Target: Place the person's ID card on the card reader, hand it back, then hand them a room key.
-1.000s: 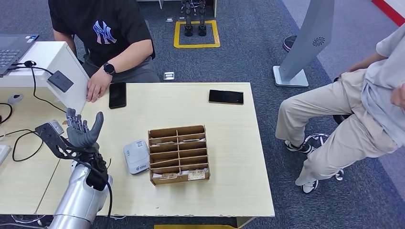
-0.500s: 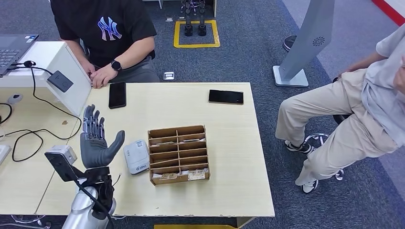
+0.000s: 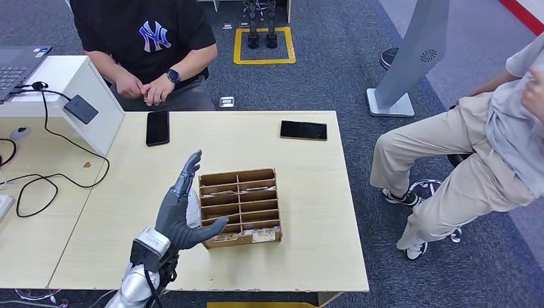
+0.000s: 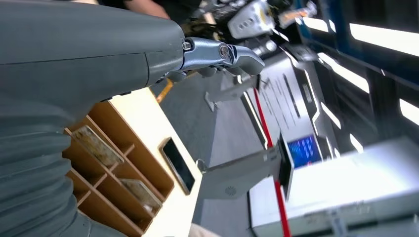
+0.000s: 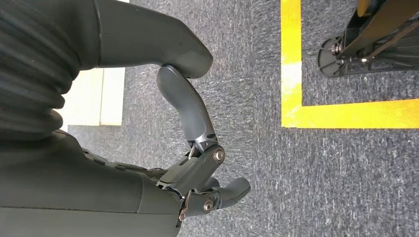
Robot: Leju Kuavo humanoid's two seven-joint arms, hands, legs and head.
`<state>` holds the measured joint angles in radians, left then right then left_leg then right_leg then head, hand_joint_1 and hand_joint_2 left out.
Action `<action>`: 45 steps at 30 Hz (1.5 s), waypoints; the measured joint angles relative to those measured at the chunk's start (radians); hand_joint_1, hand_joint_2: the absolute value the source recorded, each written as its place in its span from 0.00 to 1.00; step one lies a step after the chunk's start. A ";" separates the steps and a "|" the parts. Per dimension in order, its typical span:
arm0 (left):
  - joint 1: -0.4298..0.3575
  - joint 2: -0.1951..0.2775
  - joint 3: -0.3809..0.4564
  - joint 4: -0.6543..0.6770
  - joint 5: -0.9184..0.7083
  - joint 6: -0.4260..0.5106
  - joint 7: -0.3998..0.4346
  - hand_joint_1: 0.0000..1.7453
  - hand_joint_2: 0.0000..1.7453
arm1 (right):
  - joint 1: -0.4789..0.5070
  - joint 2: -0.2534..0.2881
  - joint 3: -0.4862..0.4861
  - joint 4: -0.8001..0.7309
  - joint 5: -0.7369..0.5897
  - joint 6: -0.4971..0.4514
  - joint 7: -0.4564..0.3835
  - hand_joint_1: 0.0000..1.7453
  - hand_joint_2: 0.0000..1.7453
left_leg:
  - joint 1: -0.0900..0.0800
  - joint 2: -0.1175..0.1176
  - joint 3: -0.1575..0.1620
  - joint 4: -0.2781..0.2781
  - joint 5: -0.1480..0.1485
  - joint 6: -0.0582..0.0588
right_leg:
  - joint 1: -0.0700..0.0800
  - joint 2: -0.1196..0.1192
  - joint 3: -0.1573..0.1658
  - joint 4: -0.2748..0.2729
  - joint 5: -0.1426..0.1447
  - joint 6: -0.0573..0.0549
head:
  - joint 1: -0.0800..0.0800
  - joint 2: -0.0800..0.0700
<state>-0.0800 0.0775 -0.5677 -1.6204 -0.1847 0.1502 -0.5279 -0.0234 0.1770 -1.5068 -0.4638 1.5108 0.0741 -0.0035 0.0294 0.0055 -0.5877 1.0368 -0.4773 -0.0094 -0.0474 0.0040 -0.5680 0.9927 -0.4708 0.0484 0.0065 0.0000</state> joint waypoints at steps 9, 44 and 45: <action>-0.063 0.045 -0.146 0.027 -0.344 0.075 0.038 0.00 1.00 | -0.002 -0.014 0.000 0.031 0.001 -0.008 -0.001 0.00 1.00 | 0.000 0.000 0.000 0.000 0.000 0.000 | 0.000 0.000 0.000 0.000 0.000 0.000 | 0.000 0.000; -0.188 0.105 -0.360 0.204 -0.781 0.226 0.319 0.00 1.00 | -0.003 -0.042 0.000 0.090 0.003 -0.022 0.001 0.00 1.00 | 0.000 0.000 0.000 0.000 0.000 0.000 | 0.000 0.000 0.000 0.000 0.000 0.000 | 0.000 0.000; -0.189 0.105 -0.362 0.206 -0.783 0.226 0.321 0.00 1.00 | -0.003 -0.043 0.000 0.090 0.003 -0.022 0.001 0.00 1.00 | 0.000 0.000 0.000 0.000 0.000 0.000 | 0.000 0.000 0.000 0.000 0.000 0.000 | 0.000 0.000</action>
<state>-0.2692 0.1827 -0.9297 -1.4149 -0.9680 0.3764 -0.2072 -0.0263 0.1345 -1.5068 -0.3742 1.5137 0.0519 -0.0022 0.0294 0.0056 -0.5878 1.0368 -0.4773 -0.0094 -0.0474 0.0041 -0.5683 0.9928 -0.4708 0.0484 0.0065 0.0000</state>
